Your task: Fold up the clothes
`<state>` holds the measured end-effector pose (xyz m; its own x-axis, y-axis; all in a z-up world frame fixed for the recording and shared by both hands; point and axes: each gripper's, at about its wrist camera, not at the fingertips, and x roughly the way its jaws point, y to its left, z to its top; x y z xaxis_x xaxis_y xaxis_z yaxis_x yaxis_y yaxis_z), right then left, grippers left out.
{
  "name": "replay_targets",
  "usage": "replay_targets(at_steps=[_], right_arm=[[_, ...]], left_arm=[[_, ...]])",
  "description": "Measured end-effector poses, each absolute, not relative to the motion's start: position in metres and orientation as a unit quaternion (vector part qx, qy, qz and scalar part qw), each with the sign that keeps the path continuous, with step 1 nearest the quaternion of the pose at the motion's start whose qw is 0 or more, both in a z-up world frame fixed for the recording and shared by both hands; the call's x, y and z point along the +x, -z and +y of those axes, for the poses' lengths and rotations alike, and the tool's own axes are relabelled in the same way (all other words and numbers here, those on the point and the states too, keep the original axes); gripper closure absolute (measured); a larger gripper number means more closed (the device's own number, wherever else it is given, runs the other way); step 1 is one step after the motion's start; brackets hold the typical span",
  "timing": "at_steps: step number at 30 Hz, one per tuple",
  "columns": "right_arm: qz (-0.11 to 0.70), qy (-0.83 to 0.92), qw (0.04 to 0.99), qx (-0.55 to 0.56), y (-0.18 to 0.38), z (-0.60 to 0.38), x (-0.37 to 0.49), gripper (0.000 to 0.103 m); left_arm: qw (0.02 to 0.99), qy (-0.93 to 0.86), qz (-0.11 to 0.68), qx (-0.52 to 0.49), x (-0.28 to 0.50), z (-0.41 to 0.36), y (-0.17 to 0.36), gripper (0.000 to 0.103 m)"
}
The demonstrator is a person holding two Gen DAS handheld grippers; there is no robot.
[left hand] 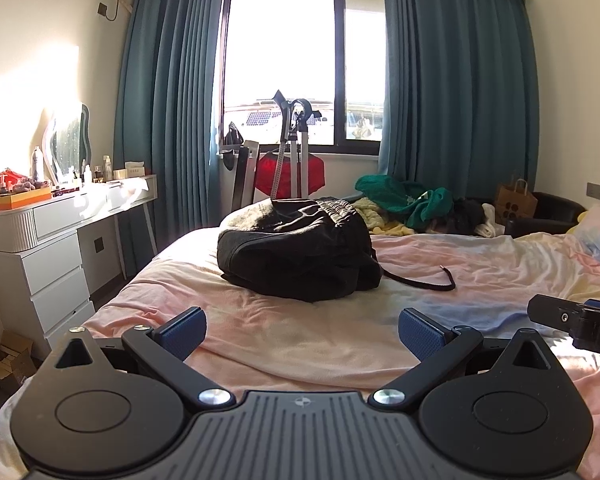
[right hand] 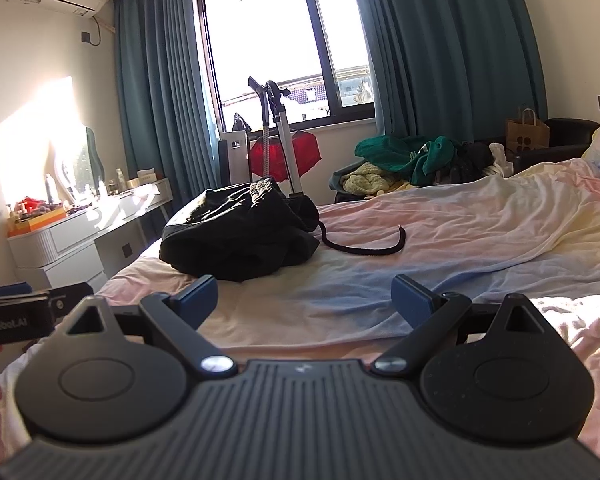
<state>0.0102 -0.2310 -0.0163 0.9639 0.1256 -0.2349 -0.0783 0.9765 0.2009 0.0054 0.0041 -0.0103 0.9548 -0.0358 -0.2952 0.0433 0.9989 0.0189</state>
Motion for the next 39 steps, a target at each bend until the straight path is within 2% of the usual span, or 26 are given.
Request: replay_targets(at_steps=[14,22,27,34,39], right_arm=[[0.111,-0.056,0.984,0.129,0.014,-0.239,0.008,0.008],[0.084,-0.024,0.987,0.131,0.016,-0.248,0.007,0.008],[0.113,-0.013,0.983,0.144,0.025,-0.257,0.023,0.008],[0.144,0.007,0.984,0.109,0.038,-0.252,0.038,0.008],[0.193,-0.036,0.975,0.102,0.041,-0.242,0.106,0.008]], left_arm=[[0.990,0.023,0.139,0.002,0.006,0.008,0.010,0.000],[0.991,0.048,0.123,0.010,0.026,-0.003,-0.024,0.000],[0.991,0.049,0.122,0.040,0.055,-0.013,-0.034,0.000],[0.991,0.022,0.134,0.011,0.075,0.002,0.001,0.000],[0.993,0.015,0.118,0.018,0.074,0.021,0.001,0.000]])
